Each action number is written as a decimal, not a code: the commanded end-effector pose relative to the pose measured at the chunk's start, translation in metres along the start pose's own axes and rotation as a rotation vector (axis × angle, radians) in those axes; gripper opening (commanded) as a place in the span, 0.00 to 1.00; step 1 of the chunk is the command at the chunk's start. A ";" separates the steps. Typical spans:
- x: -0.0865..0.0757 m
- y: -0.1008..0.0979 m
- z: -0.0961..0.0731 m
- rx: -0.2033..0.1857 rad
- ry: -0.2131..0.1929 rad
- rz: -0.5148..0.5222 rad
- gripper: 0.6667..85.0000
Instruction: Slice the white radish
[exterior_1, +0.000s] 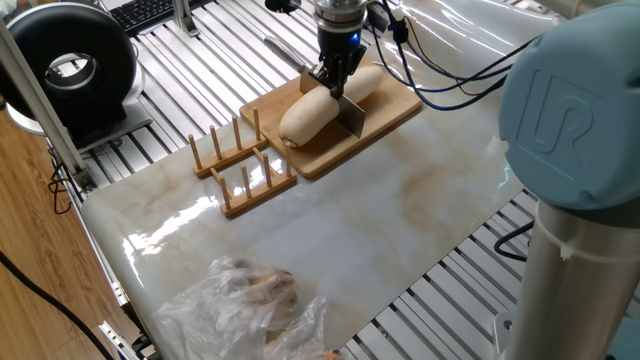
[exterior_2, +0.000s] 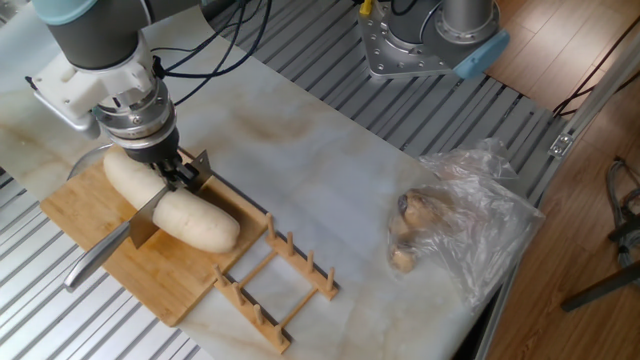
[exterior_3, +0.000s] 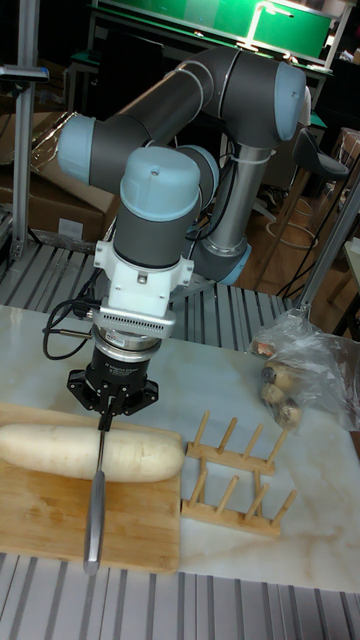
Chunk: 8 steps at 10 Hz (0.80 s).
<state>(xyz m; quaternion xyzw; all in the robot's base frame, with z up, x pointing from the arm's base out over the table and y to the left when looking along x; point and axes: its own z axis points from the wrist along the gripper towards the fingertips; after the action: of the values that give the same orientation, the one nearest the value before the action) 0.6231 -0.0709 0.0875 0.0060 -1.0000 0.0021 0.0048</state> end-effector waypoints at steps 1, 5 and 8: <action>-0.002 -0.007 0.002 0.027 0.011 0.021 0.01; -0.001 -0.017 -0.004 0.096 0.014 0.021 0.01; -0.002 -0.009 -0.001 0.096 0.012 0.034 0.01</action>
<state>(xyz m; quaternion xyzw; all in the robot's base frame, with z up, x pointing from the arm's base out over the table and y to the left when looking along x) 0.6236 -0.0838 0.0884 -0.0044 -0.9988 0.0478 0.0122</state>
